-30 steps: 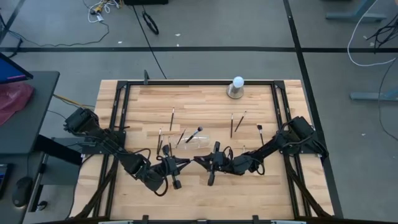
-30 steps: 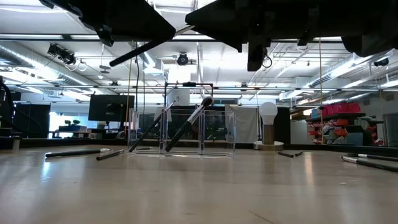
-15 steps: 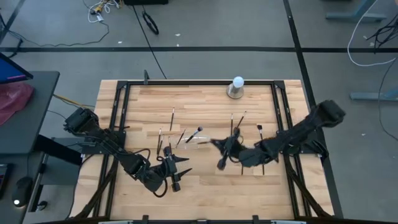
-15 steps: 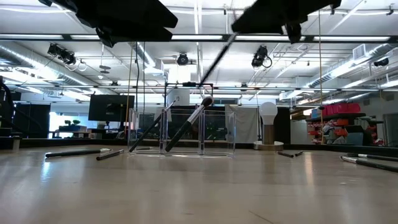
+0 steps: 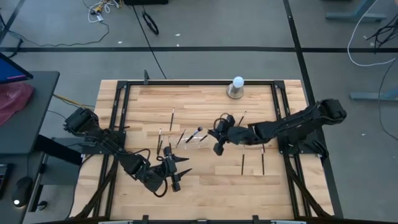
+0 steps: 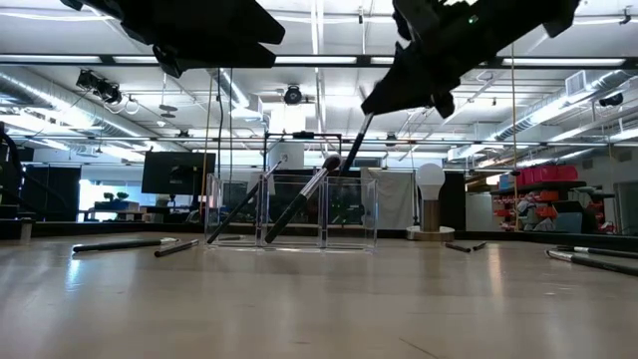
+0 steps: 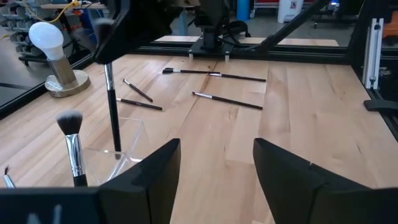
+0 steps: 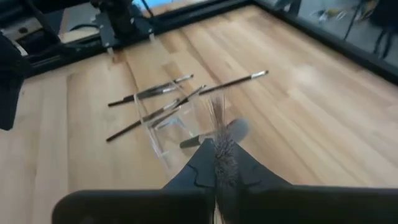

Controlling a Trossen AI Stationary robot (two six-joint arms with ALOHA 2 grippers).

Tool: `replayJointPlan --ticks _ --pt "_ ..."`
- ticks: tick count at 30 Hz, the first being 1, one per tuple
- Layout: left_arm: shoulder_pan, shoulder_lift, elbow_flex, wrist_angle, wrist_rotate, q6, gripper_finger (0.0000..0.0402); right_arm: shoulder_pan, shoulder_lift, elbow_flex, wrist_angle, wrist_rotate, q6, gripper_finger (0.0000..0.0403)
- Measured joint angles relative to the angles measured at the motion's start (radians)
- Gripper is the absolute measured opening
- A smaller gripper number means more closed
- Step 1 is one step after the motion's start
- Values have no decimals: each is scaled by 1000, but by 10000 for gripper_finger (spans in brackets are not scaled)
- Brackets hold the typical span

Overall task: Put items in baskets/containers
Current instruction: Put the highlighter brush into the transparent organizer

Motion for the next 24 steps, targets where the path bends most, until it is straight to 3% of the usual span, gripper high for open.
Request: replayJointPlan --ticks 8,24 --pt "0 0 0 0 0 0 211 -55 0 0 -13 -149 7 7" --pt "0 0 0 -4 0 0 211 -95 74 0 10 -160 6 24"
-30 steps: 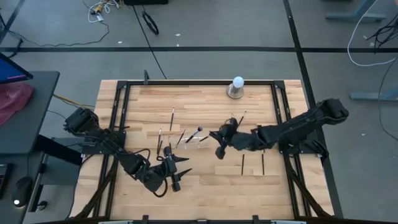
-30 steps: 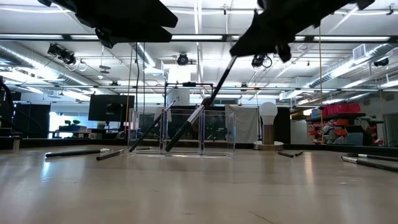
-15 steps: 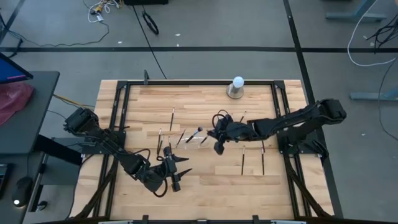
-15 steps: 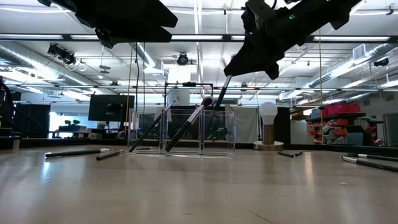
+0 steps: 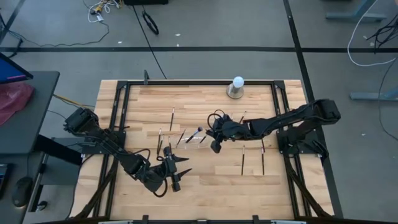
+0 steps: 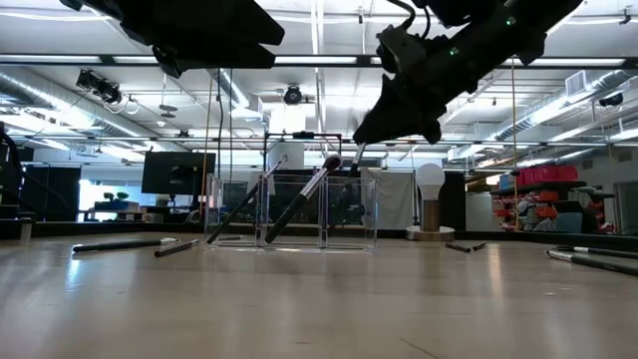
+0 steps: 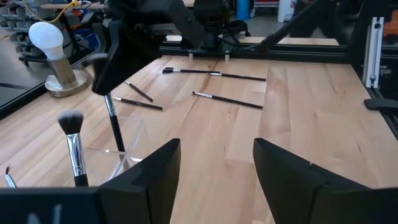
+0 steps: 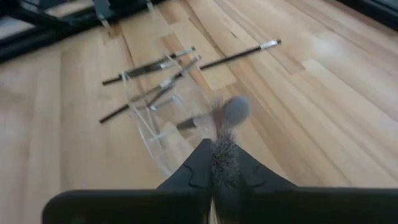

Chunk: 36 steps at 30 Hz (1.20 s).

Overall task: Put items in baskets/containers
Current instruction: Put the highlighter brush into the transparent organizer, then put the eye groomer brush into the transparent organizer

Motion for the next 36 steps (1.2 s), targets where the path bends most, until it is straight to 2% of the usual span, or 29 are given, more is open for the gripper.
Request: replayJointPlan --ticks 7,13,22,30,36 --pt "0 0 0 -4 0 0 211 -1 32 0 2 0 1 46" --pt "0 0 0 -6 0 -8 211 -16 38 0 8 9 -2 89" --pt "0 0 0 -11 0 -26 211 -45 26 0 84 250 -170 154" --pt "0 0 0 -15 0 -27 211 50 -134 0 2 189 -202 146" --pt "0 0 0 -26 0 -53 211 224 -249 0 -236 128 -42 117"
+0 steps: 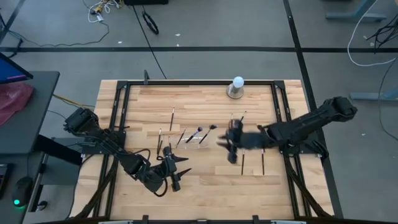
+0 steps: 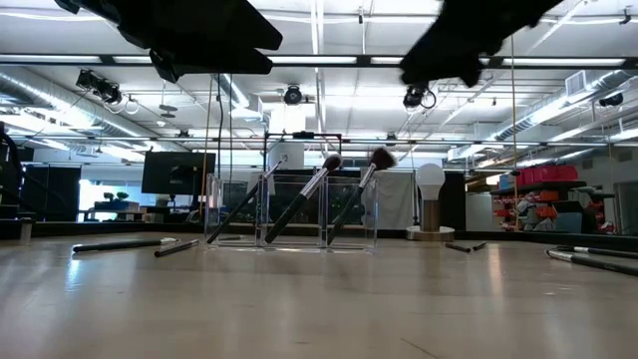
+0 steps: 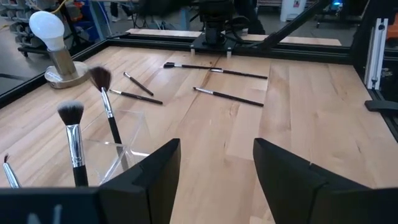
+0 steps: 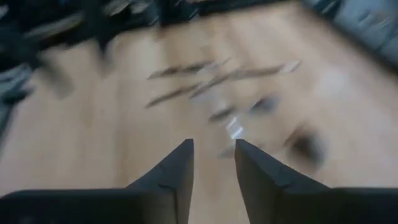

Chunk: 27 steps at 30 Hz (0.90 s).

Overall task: Put items in baskets/containers
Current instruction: Put the eye groomer brush into the transparent organizer

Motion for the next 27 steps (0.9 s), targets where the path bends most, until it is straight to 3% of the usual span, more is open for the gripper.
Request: replayJointPlan --ticks 8,13,22,27 --pt "0 0 0 -7 0 0 211 235 -11 0 -510 -30 522 81" --pt "0 0 0 -8 -7 0 211 304 -4 -11 -796 -14 901 93" --pt "0 0 0 -15 -9 0 211 299 -3 -245 -825 48 1239 209" --pt "0 0 0 -15 -11 0 211 250 1 -359 -724 129 1342 241"
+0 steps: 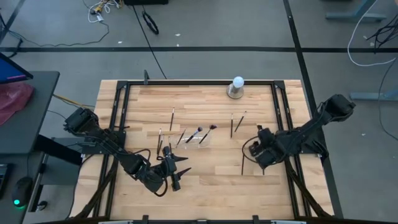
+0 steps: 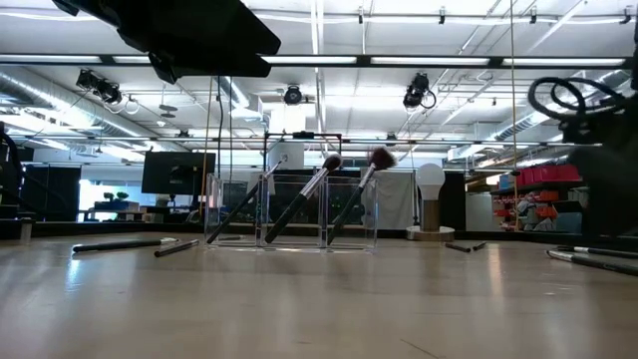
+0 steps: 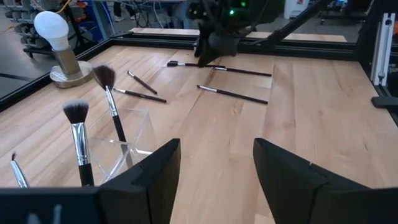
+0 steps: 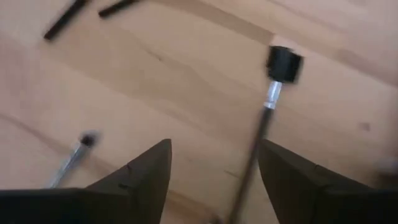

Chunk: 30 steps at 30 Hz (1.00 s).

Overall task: Put items in baskets/containers
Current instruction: Put the eye groomer brush into the transparent organizer

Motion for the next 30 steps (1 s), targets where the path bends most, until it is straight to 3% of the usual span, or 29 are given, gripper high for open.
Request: replayJointPlan --ticks 8,20,30 --pt "7 0 0 0 2 0 211 -91 0 -61 34 19 7 216" --pt "7 0 0 0 3 -1 211 -195 -3 -125 177 16 -130 128" --pt "7 0 0 0 3 -1 211 -204 -2 -152 238 24 -176 62"
